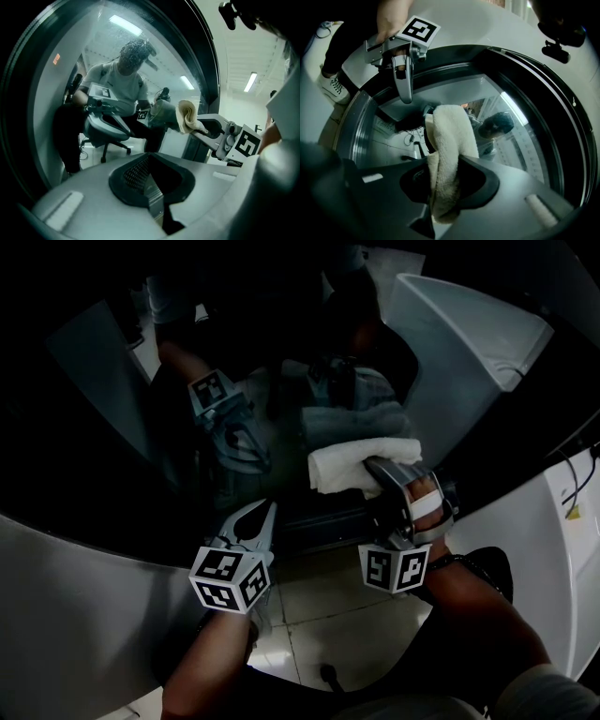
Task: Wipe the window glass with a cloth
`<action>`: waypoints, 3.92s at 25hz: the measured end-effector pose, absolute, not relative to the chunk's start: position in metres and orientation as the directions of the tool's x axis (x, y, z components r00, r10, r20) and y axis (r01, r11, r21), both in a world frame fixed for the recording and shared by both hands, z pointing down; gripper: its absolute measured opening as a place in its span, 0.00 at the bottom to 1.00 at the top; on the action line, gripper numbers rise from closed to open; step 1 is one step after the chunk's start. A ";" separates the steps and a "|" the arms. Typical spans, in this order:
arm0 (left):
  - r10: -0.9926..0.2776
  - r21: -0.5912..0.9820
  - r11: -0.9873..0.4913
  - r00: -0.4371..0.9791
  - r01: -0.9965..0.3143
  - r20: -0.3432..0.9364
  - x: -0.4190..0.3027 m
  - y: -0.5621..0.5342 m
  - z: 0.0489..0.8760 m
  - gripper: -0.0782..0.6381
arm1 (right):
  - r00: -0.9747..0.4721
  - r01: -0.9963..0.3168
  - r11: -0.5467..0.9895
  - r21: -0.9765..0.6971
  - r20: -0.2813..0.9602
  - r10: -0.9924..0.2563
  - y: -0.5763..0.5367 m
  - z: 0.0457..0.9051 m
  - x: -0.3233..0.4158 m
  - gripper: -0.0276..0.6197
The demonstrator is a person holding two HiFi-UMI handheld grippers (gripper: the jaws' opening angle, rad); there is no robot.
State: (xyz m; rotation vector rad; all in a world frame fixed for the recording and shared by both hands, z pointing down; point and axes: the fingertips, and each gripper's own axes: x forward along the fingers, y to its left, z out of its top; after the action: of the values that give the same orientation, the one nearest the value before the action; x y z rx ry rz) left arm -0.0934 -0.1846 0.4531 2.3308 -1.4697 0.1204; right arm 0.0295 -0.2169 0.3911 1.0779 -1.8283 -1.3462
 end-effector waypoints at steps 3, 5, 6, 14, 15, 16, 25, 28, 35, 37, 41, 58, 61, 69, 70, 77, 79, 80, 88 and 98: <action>-0.850 0.272 -0.380 0.450 -0.884 0.275 -0.093 -0.185 0.453 0.13 | -0.478 -0.238 0.161 0.958 0.029 -0.878 -0.217 0.398 0.029 0.18; -0.849 0.274 -0.379 0.450 -0.884 0.278 -0.093 -0.185 0.454 0.13 | -0.479 -0.225 0.175 0.958 0.047 -0.876 -0.217 0.405 0.029 0.18; -0.848 0.275 -0.378 0.450 -0.884 0.279 -0.093 -0.185 0.454 0.13 | -0.480 -0.218 0.181 0.959 0.057 -0.875 -0.216 0.408 0.029 0.18; -0.840 0.274 -0.391 0.462 -0.879 0.283 -0.093 -0.185 0.455 0.13 | -0.481 -0.187 0.217 0.958 0.103 -0.870 -0.215 0.425 0.025 0.18; -0.840 0.274 -0.391 0.463 -0.878 0.284 -0.092 -0.185 0.455 0.13 | -0.481 -0.184 0.222 0.957 0.109 -0.870 -0.215 0.428 0.025 0.18; -0.840 0.274 -0.391 0.463 -0.879 0.284 -0.092 -0.185 0.455 0.13 | -0.481 -0.184 0.227 0.956 0.114 -0.869 -0.215 0.429 0.025 0.18; -0.838 0.276 -0.390 0.462 -0.879 0.289 -0.092 -0.186 0.453 0.13 | -0.480 -0.168 0.266 0.949 0.157 -0.863 -0.215 0.443 0.025 0.18; -0.839 0.274 -0.389 0.461 -0.879 0.290 -0.092 -0.185 0.453 0.13 | -0.480 -0.171 0.276 0.946 0.165 -0.862 -0.214 0.446 0.025 0.18; -0.839 0.276 -0.389 0.462 -0.879 0.289 -0.091 -0.184 0.453 0.13 | -0.479 -0.153 0.308 0.939 0.202 -0.854 -0.213 0.457 0.024 0.18; -0.838 0.278 -0.389 0.463 -0.878 0.290 -0.091 -0.184 0.452 0.13 | -0.478 -0.152 0.314 0.937 0.208 -0.853 -0.213 0.459 0.024 0.18; -0.836 0.280 -0.390 0.465 -0.877 0.291 -0.090 -0.184 0.451 0.13 | -0.476 -0.152 0.324 0.934 0.218 -0.852 -0.212 0.461 0.024 0.18; -0.837 0.279 -0.389 0.464 -0.878 0.290 -0.090 -0.185 0.451 0.13 | -0.472 -0.112 0.395 0.912 0.301 -0.829 -0.211 0.481 0.023 0.18; -0.837 0.280 -0.388 0.463 -0.878 0.291 -0.089 -0.184 0.450 0.13 | -0.467 -0.099 0.417 0.903 0.328 -0.821 -0.210 0.487 0.024 0.18; -0.836 0.281 -0.391 0.466 -0.877 0.289 -0.089 -0.185 0.449 0.13 | -0.460 -0.097 0.431 0.897 0.343 -0.819 -0.210 0.490 0.022 0.18; -0.836 0.280 -0.392 0.466 -0.876 0.289 -0.089 -0.184 0.450 0.13 | -0.460 -0.097 0.433 0.896 0.345 -0.818 -0.210 0.491 0.022 0.18; -0.835 0.279 -0.393 0.467 -0.876 0.290 -0.088 -0.183 0.449 0.13 | -0.455 -0.095 0.443 0.892 0.357 -0.816 -0.209 0.490 0.023 0.18; -0.835 0.279 -0.395 0.469 -0.875 0.288 -0.087 -0.183 0.449 0.13 | -0.456 -0.091 0.448 0.889 0.363 -0.813 -0.209 0.490 0.023 0.18; -0.835 0.279 -0.396 0.469 -0.875 0.287 -0.087 -0.183 0.448 0.13 | -0.456 -0.088 0.453 0.887 0.369 -0.810 -0.209 0.490 0.022 0.18; -0.836 0.288 -0.395 0.471 -0.872 0.282 -0.088 -0.181 0.449 0.13 | -0.439 -0.016 0.613 0.790 0.545 -0.714 -0.200 0.487 0.024 0.17; -0.840 0.308 -0.395 0.475 -0.866 0.260 -0.090 -0.182 0.451 0.13 | -0.465 -0.072 0.556 0.828 0.465 -0.753 -0.174 0.373 0.049 0.17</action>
State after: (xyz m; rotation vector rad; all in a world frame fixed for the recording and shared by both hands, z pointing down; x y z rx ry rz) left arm -0.0899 -0.1817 0.4507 2.3281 -1.4261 0.0873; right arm 0.0489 -0.1741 0.3728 0.6705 -1.8955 -0.9585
